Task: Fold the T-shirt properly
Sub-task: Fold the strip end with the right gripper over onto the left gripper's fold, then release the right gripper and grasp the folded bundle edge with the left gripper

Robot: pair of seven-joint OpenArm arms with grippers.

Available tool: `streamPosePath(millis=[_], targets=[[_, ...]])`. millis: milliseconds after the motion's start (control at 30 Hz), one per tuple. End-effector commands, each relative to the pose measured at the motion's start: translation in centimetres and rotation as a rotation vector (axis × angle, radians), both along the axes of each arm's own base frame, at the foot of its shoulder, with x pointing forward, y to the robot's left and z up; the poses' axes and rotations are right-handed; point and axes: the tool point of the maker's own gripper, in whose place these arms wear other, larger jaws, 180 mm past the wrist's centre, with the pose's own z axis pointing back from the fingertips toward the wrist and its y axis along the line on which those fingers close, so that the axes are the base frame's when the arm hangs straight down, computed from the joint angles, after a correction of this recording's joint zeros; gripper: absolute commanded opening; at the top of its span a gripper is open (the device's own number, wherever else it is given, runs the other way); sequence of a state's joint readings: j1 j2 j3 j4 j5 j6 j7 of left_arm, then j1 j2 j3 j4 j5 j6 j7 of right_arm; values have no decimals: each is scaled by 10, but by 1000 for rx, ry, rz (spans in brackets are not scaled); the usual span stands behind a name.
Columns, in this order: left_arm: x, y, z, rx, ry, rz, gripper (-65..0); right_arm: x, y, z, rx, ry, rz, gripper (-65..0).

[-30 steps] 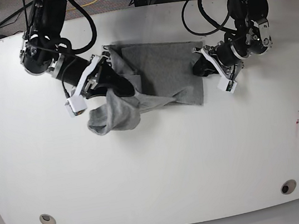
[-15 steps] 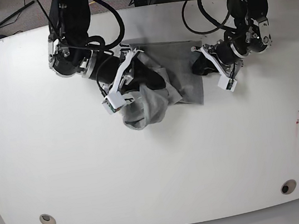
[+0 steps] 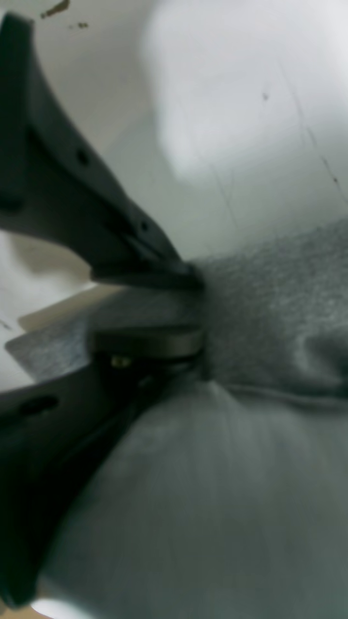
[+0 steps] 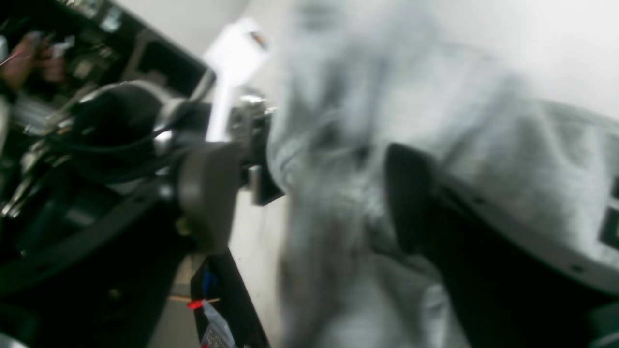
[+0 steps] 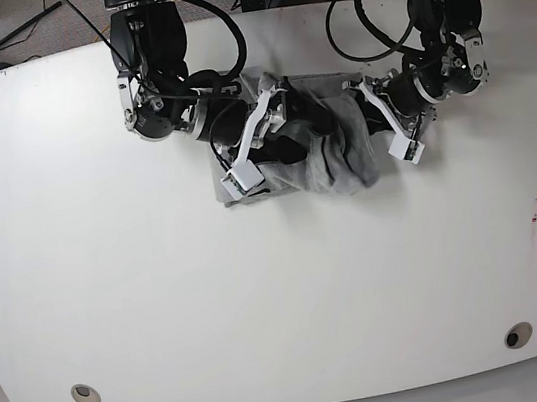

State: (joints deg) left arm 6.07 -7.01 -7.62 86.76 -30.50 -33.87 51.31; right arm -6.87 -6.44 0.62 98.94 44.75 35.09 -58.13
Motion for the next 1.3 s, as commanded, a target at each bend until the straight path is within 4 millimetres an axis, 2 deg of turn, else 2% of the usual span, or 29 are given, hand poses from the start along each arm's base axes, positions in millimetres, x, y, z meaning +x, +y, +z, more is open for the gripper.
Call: streamPosePath(millis=[0,67,167,233,300,367,500,567,633,700,767,867,967,1033,1167,1267], targets=[[6,3,12,24,-39,-7,-460,7,4,25,57,-71,-5,-184],[12,6,25,1,-76,14,-436,7,1,35,66,-101,-9,-201],[23,22,50,-58,-144,85,-418,6,-11,47,41,-160,-6,-224],[30,35,71,-97,-200,132,-418,0,-21,47,3,-177,0,-239],[33,45,83,-105,-236,157,-418,-3,-28,43,-26,-181,5,-252],[33,69,94,-73,-268,184,-418,-5,-33,36,-54,-172,12,-266],[29,118,101,26,-282,247,-418,-9,-42,20,-110,-146,28,-277],[25,144,102,100,-278,274,-418,-13,-40,12,-150,-145,58,-274],[14,176,95,224,-237,281,-418,-18,-32,5,-210,-160,108,-274],[9,193,89,302,-203,277,-418,-18,-27,2,-257,-183,135,-276],[4,206,85,356,-177,277,-418,-10,-22,2,-300,-225,144,-277],[-11,215,76,420,-144,226,-418,-8,-11,-5,-345,-255,181,-279],[-20,222,74,467,-137,197,-418,3,4,-11,-360,-268,196,-281],[-22,226,71,490,-125,208,-418,15,10,-19,-378,-252,195,-308],[-28,224,63,509,-106,233,-418,41,11,-36,-396,-239,168,-377],[-30,218,59,527,-104,239,-418,59,7,-44,-404,-228,153,-379]])
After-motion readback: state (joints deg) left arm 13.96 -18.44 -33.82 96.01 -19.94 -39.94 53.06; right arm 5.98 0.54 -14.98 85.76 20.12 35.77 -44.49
